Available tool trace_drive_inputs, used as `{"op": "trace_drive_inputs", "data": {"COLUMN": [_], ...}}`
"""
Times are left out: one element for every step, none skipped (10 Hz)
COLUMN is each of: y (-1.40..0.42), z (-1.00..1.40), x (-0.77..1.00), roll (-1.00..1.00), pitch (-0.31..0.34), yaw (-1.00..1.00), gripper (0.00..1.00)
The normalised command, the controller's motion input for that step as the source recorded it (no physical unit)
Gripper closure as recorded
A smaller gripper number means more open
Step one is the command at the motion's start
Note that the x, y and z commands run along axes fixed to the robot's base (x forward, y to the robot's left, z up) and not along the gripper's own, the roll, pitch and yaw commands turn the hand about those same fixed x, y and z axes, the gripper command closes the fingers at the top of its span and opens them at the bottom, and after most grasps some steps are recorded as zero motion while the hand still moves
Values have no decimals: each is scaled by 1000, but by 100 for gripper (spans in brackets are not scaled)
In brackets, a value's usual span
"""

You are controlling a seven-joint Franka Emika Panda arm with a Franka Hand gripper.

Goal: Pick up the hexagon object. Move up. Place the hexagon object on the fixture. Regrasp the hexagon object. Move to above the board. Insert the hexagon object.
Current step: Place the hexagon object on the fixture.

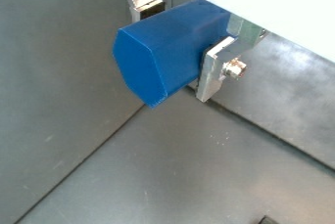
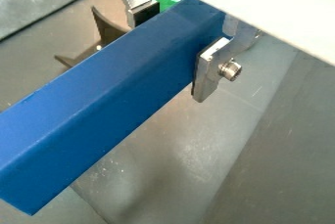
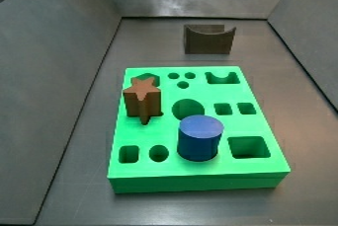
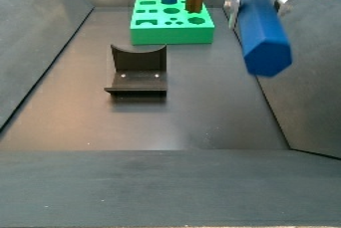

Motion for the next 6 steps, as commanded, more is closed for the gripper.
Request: {"op": "trace_drive_inputs", "data": {"y": [-498,-496,-466,-436,-414,-391], "z": [256,216,205,193,178,168], "x": [1000,1000,1000,1000,1000,1000], "roll": [61,59,43,22,0,-12], "pitch": [-219,-181,-138,-92,-38,-2], "yaw": [797,724,525,342,186,121], "gripper": [100,100,100,100,100,100]}}
